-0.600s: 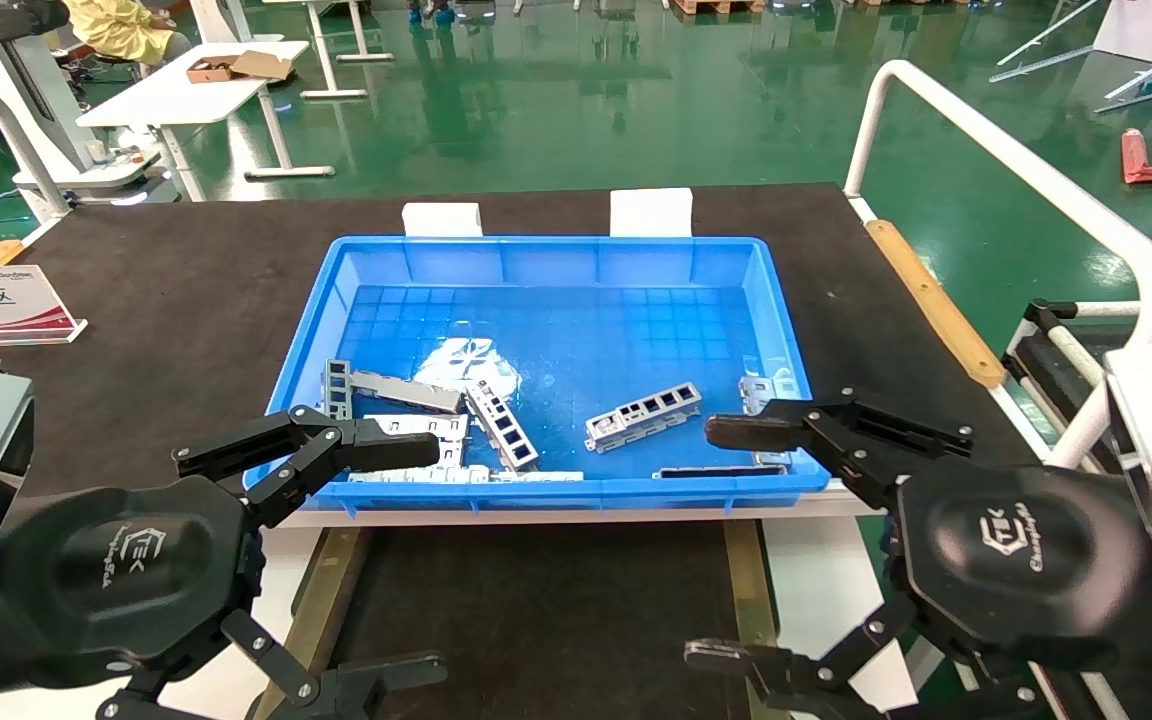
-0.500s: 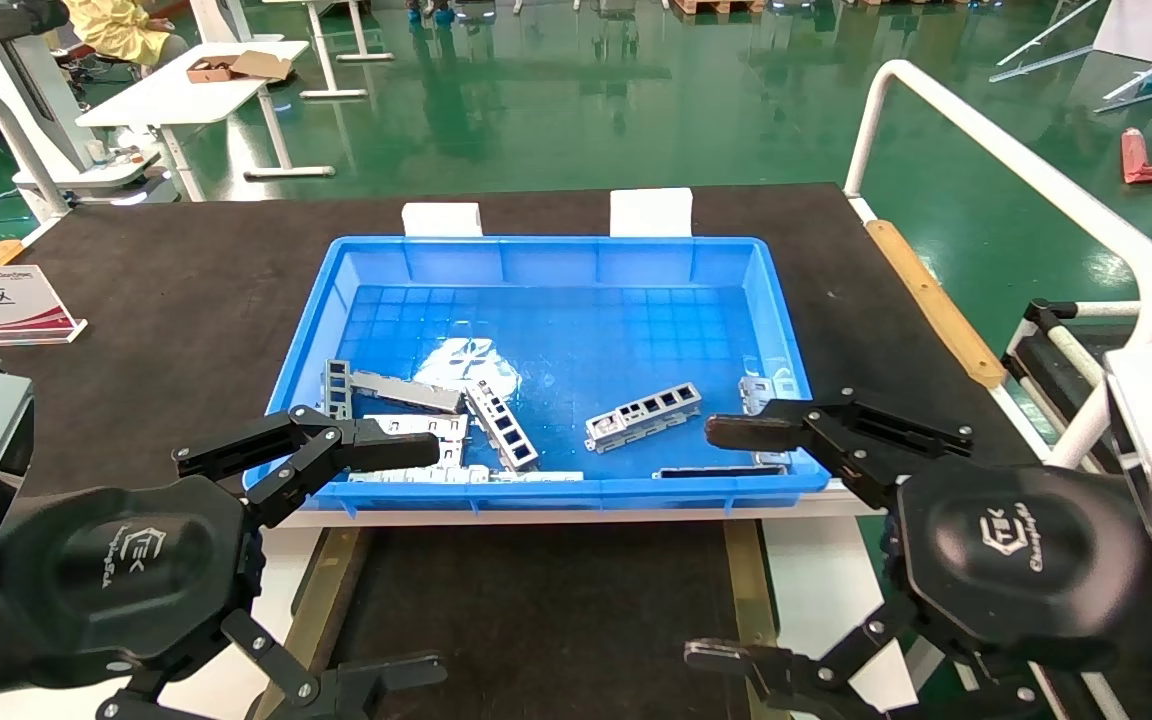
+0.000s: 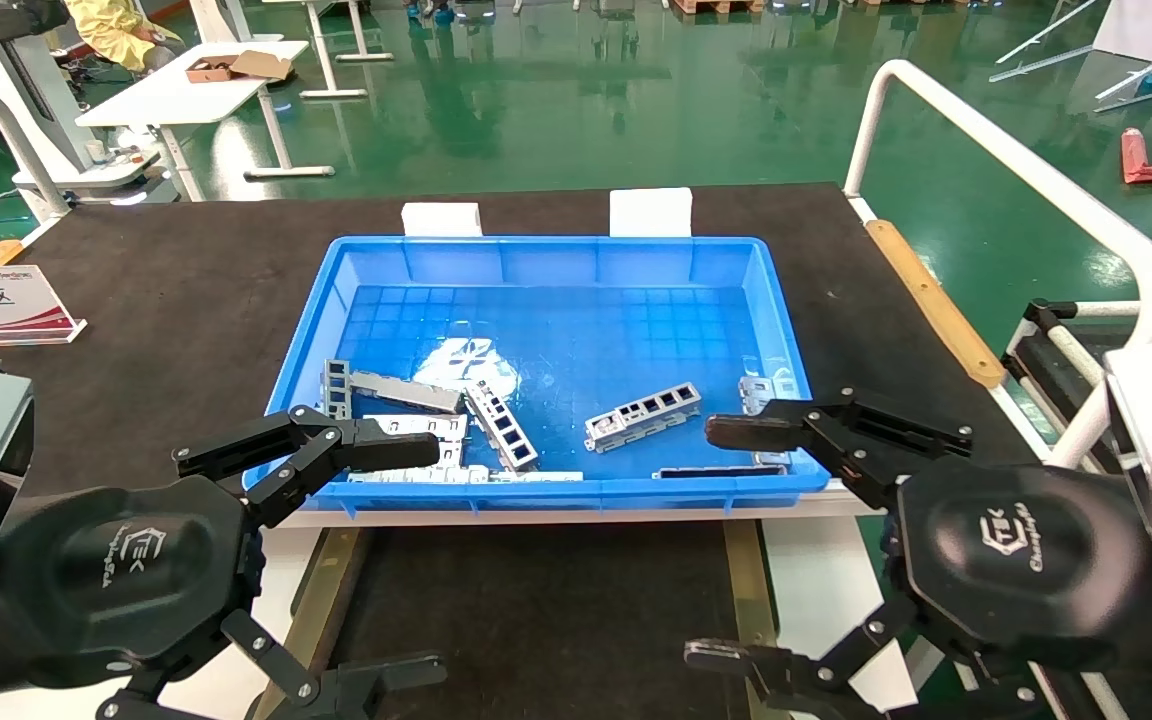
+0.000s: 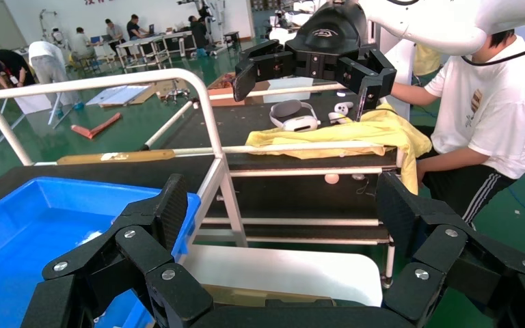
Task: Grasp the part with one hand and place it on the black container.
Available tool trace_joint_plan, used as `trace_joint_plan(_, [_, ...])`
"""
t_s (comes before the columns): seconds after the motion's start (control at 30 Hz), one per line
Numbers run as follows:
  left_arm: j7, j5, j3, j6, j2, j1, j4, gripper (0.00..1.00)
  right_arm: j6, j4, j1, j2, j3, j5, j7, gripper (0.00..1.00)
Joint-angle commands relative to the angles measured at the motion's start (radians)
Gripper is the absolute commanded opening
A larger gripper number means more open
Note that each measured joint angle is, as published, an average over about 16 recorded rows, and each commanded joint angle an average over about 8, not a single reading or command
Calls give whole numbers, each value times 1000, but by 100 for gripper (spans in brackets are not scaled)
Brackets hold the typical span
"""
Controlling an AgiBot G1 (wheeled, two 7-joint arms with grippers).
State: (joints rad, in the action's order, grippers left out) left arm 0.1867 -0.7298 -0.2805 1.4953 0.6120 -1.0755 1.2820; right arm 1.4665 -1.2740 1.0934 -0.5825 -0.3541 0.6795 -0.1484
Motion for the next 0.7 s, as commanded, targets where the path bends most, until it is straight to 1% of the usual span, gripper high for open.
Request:
trace_joint_plan(0.03, [0, 0, 0, 0, 0, 0, 0, 100, 0, 0, 0, 0, 0, 0, 0, 100])
trace_joint_plan(0.7, [0, 0, 0, 0, 0, 0, 0, 100, 0, 0, 0, 0, 0, 0, 0, 100])
